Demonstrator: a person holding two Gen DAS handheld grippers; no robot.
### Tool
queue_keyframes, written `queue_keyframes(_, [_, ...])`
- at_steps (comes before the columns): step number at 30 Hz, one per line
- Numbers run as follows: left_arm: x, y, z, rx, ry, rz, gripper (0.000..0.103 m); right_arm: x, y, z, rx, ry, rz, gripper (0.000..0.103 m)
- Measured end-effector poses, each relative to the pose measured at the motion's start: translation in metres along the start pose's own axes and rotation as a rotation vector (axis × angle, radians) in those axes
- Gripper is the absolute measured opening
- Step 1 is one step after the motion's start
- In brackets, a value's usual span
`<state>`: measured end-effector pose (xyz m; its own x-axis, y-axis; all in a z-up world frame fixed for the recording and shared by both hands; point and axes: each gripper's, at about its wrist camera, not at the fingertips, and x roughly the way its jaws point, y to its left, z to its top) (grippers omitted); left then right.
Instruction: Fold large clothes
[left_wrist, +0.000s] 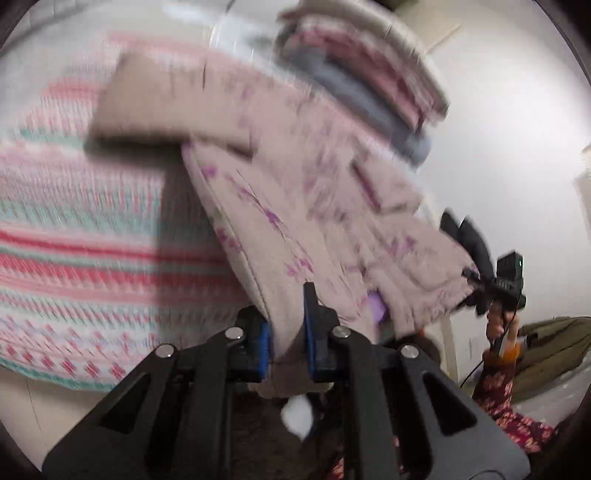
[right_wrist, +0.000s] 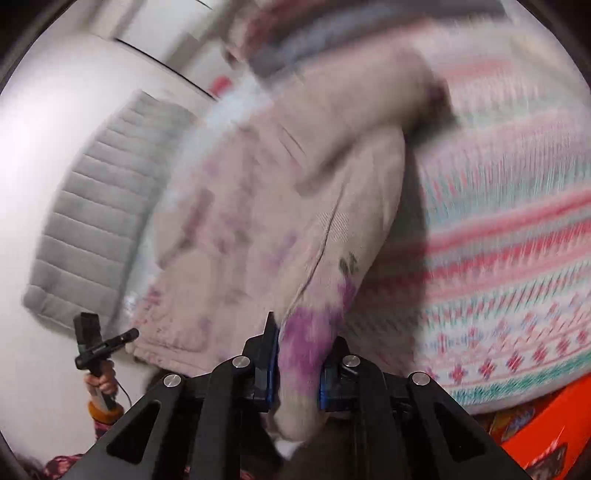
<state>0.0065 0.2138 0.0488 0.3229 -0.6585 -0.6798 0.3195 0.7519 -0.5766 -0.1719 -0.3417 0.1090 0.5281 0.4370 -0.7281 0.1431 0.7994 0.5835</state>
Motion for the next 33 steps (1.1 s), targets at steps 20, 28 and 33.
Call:
queue_keyframes(20, [0.022, 0.034, 0.004, 0.142, -0.075, 0.509, 0.09, 0.006, -0.034, 0.011, -0.036, 0.029, -0.519, 0.054])
queue_keyframes(28, [0.106, -0.011, 0.043, 0.333, -0.033, 0.552, 0.091, 0.053, 0.047, 0.055, -0.204, -0.164, -0.448, 0.079])
queue_keyframes(33, [0.18, -0.027, 0.065, 0.561, -0.024, 0.635, 0.091, 0.115, 0.071, 0.079, -0.169, -0.179, -0.342, 0.08])
